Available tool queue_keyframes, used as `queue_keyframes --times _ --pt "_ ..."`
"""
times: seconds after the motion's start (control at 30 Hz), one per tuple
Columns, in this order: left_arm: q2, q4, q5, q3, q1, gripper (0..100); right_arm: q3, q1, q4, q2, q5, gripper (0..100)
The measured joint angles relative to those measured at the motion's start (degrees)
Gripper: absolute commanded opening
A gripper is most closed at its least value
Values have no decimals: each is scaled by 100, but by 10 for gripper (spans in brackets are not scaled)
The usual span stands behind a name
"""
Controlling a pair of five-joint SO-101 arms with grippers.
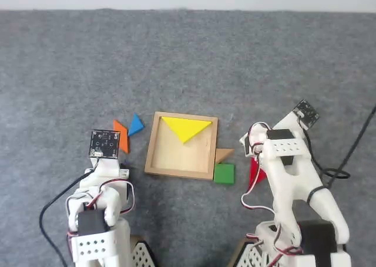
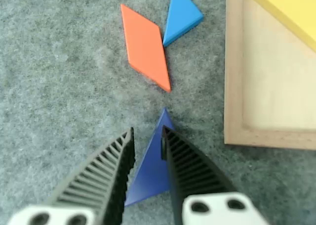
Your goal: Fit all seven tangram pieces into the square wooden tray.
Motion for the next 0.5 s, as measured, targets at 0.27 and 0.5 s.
queue_keyframes --times 0.27,0.5 --pt "0 0 0 0 0 86 0 -9 0 0 62 291" --pt "0 0 0 0 0 86 -35 -35 0 466 325 289"
